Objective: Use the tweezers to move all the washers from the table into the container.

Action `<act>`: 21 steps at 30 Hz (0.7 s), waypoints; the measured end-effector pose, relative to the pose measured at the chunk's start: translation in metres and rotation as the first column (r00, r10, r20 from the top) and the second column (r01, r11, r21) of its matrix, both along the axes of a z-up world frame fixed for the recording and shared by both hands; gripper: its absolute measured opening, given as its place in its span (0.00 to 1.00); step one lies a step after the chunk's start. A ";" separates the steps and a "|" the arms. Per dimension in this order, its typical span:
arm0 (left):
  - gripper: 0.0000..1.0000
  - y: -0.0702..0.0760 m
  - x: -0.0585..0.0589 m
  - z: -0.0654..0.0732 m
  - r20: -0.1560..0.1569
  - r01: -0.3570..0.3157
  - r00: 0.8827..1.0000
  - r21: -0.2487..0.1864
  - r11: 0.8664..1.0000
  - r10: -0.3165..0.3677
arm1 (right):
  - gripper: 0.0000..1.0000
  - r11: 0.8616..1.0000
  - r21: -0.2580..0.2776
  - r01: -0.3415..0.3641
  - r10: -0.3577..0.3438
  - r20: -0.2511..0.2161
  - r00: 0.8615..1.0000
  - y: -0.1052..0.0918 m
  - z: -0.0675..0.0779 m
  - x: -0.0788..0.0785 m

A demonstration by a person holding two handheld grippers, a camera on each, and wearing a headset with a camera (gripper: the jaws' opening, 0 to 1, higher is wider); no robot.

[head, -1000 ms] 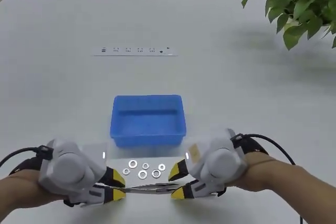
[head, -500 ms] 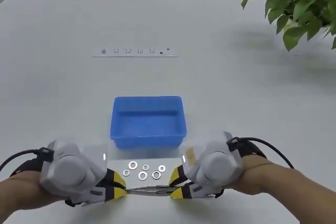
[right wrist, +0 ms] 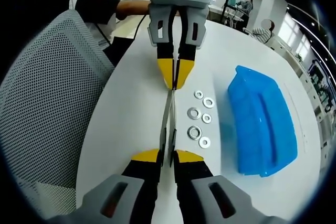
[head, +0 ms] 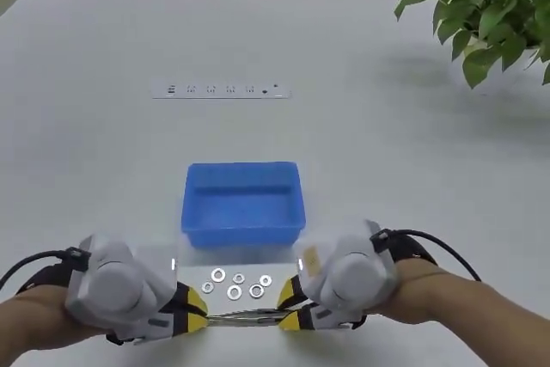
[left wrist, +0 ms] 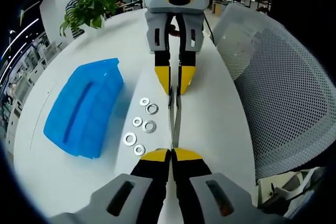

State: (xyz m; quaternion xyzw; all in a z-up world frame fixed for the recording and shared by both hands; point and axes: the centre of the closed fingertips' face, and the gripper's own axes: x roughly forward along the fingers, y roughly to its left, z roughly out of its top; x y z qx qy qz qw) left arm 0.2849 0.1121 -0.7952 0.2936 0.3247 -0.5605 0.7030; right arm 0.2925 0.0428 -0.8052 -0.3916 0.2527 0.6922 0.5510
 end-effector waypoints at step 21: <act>0.07 -0.007 0.001 0.039 0.036 0.020 0.999 -0.015 1.000 -0.019 | 0.14 0.999 0.036 -0.020 0.020 0.007 1.000 0.019 0.006 -0.001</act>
